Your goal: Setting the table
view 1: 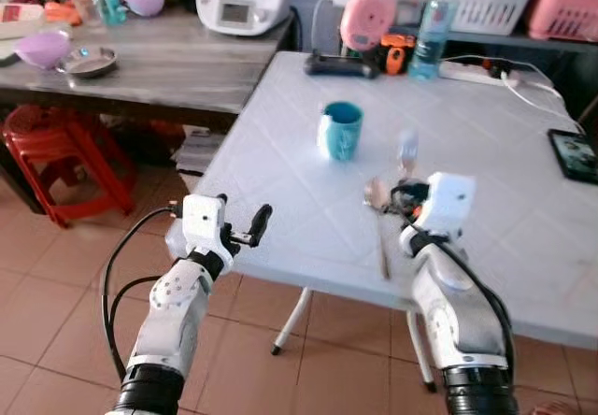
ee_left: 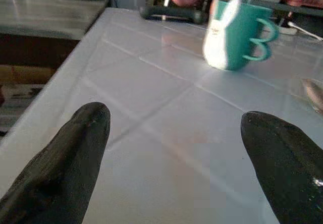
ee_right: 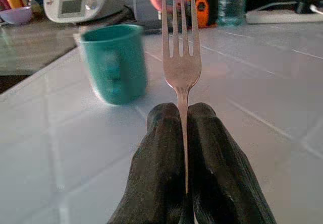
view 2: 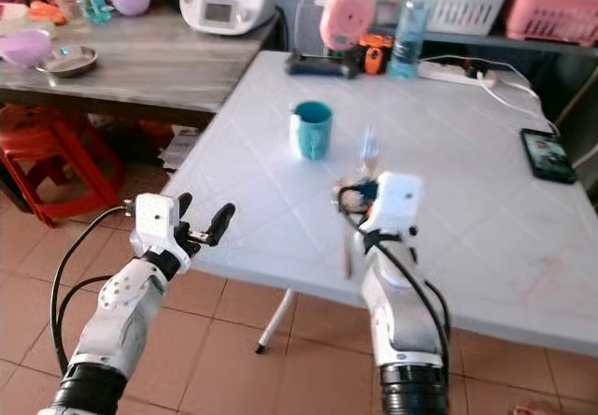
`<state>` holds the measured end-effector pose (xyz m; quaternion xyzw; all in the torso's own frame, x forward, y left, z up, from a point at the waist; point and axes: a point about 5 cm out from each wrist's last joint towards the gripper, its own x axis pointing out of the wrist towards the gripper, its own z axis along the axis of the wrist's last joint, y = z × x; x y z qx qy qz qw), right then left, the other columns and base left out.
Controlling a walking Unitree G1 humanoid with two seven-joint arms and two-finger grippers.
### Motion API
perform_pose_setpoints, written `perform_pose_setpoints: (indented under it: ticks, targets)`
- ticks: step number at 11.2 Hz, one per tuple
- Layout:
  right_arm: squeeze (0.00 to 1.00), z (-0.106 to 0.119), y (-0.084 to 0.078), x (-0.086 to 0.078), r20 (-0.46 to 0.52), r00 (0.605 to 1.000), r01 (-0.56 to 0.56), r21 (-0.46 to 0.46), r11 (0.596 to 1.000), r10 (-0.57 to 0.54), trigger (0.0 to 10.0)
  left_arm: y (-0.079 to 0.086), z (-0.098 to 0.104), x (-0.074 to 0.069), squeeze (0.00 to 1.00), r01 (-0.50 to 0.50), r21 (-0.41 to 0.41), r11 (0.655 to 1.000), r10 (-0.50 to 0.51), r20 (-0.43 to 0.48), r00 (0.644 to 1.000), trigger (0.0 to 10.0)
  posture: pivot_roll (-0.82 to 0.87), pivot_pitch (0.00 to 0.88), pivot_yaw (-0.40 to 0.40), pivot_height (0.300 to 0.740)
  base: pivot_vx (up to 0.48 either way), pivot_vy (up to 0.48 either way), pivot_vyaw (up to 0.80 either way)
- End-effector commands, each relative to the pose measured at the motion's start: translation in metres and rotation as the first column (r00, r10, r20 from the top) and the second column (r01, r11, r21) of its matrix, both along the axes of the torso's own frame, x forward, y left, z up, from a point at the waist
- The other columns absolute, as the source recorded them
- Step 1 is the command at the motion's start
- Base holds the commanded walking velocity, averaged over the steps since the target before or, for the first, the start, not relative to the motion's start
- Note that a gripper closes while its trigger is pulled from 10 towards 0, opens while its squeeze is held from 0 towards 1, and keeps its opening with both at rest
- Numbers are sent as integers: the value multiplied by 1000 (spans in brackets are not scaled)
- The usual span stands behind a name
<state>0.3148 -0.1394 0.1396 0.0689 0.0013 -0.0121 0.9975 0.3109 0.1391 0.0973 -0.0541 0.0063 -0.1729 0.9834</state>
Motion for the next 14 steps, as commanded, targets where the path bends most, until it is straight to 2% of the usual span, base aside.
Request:
perform_pose_setpoints:
  ticks: [1, 5, 14]
  targets:
    - [0, 4, 4, -2, 21, 1000, -9, 3, 1000, 9, 10000, 6, 1, 3, 0, -18, 2, 1000, 18, 4, 1000, 10000, -7, 6, 14, 740, 0, 420, -800]
    - [0, 4, 8, -2, 30, 999, -20, 2, 1000, 20, 10000, 4, 0, 3, 0, -14, -6, 1000, 14, 4, 1000, 10000, -2, 2, 13, 740, 0, 447, -556]
    - [0, 10, 3, -6, 78, 997, 20, -14, 1000, -19, 10000, 7, 0, 12, 0, -45, -5, 999, 45, -3, 999, 10000, -20, 7, 38, 740, 0, 478, 0]
